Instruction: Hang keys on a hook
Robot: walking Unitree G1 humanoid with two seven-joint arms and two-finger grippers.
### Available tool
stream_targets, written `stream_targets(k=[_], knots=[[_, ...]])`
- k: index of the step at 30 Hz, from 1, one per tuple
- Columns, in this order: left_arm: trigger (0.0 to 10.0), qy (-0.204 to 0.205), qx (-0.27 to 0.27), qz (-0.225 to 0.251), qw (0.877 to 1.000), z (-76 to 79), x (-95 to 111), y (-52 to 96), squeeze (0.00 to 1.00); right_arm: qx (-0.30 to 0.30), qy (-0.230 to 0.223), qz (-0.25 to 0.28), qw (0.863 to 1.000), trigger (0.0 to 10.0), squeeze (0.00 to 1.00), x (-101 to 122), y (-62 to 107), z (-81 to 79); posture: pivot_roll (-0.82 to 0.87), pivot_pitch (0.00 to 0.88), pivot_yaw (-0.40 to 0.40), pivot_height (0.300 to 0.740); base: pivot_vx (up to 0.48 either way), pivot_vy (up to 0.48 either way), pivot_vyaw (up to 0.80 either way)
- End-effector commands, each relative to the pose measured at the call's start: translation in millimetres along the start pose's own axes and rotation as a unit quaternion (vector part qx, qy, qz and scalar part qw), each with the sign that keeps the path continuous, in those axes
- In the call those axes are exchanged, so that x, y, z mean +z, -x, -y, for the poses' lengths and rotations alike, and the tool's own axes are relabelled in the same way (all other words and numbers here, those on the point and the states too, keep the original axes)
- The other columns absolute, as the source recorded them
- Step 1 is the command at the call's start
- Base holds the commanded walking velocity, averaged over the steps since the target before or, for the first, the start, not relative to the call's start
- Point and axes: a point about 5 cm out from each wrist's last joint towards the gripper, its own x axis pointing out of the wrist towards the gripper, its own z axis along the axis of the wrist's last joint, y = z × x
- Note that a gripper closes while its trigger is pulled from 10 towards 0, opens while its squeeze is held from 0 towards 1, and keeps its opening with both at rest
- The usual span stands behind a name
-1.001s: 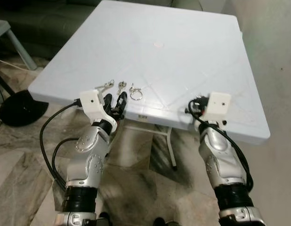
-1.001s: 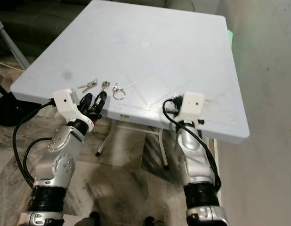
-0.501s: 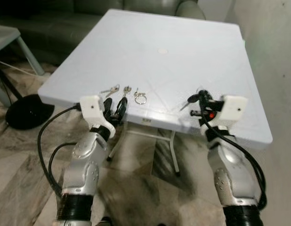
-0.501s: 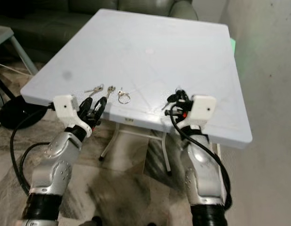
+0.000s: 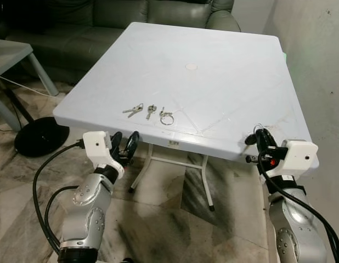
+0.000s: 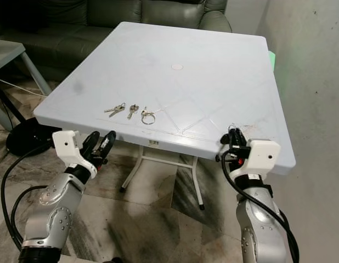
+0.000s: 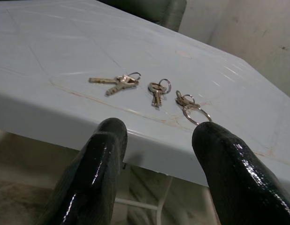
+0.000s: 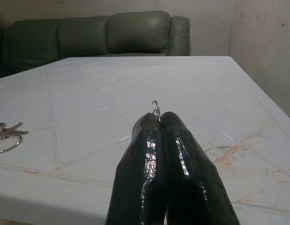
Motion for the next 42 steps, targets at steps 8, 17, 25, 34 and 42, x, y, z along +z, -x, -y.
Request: stream_targets(k=[8,17,25,34,42], knots=[[10.0,0.005,0.007,0.012,1.0,-4.3,7,-8.4,0.0,0.012,-0.006,0.007,1.0,10.0,0.0,5,-9.5,-10.2,0.06,0.126,-0.014,0.74,0.0,0.394,0.0],[10.0,0.016,0.016,0.021,1.0,-5.3,10,-14.0,0.0,0.024,0.001,-0.001,1.0,10.0,0.0,6,-16.2,-12.2,0.06,0.116,-0.021,0.74,0.0,0.472,0.0],[10.0,0.028,0.025,0.019,0.999,-3.2,9,-20.7,0.0,0.03,0.006,-0.007,1.0,10.0,0.0,8,-18.9,-13.7,0.05,0.116,-0.024,0.74,0.0,0.079,-0.76],[10.0,0.035,0.039,0.001,0.999,-5.7,8,-28.5,0.0,0.037,0.014,-0.025,0.999,10.0,0.0,5,-19.2,-16.9,0.05,0.131,-0.04,0.74,0.0,0.0,-0.78],[10.0,0.036,0.022,-0.016,0.999,2.8,3,-38.4,0.0,0.056,0.014,-0.037,0.998,10.0,0.0,3,-20.2,-22.2,0.05,0.135,-0.056,0.74,0.0,0.0,-0.78]])
